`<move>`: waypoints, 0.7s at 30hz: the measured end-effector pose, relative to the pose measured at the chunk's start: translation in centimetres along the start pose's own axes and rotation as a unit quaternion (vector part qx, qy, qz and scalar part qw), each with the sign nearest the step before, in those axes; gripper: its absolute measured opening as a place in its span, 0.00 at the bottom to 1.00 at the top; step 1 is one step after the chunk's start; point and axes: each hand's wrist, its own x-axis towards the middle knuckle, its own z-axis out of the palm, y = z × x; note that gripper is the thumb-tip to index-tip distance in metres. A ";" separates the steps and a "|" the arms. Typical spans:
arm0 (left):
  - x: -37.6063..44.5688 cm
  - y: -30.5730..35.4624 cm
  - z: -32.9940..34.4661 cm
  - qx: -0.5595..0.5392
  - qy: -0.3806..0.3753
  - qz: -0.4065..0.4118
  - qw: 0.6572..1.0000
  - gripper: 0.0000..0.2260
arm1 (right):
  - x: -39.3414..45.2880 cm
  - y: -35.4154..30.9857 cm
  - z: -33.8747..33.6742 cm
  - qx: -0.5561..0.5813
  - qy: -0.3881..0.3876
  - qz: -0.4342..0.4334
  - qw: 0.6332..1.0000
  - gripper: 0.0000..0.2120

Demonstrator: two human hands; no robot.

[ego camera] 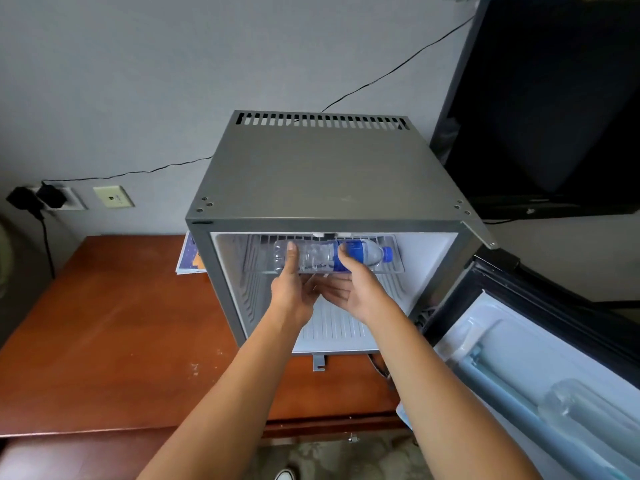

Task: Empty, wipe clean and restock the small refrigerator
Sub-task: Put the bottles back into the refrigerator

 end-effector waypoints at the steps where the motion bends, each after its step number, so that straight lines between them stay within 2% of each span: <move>1: 0.5 0.1 0.3 -0.004 0.021 0.001 1.000 0.34 | 0.1 0.0 0.1 -0.018 0.020 0.002 1.000 0.35; 5: 1.4 -0.4 1.3 0.067 0.077 0.017 0.995 0.30 | 0.6 -0.6 1.6 -0.048 0.112 0.020 0.992 0.37; 7: 1.8 -1.2 1.2 0.118 0.092 0.023 0.988 0.28 | 0.7 -1.3 2.9 -0.019 0.131 0.045 0.990 0.34; 11: 2.0 -1.3 1.3 0.177 0.140 0.034 0.974 0.25 | 0.0 -2.8 4.4 0.041 0.133 0.085 0.987 0.22; 14: 1.5 -1.2 1.7 0.210 0.175 0.052 0.960 0.22 | -0.3 -2.2 3.7 0.103 0.072 0.093 0.988 0.27; 15: 1.6 -1.3 1.7 0.220 0.182 0.061 0.956 0.21 | -0.1 -1.4 3.0 0.114 0.042 0.079 0.989 0.28; 17: 1.9 -1.5 1.7 0.228 0.185 0.085 0.952 0.18 | 0.2 0.3 1.4 0.127 0.011 0.021 0.992 0.21; 19: 1.9 -1.5 1.8 0.220 0.177 0.111 0.953 0.11 | 0.5 1.2 0.3 0.114 0.031 -0.040 0.992 0.10; 21: 1.6 -1.3 2.0 0.217 0.168 0.135 0.952 0.09 | 0.7 1.2 0.2 0.089 0.049 -0.080 0.992 0.09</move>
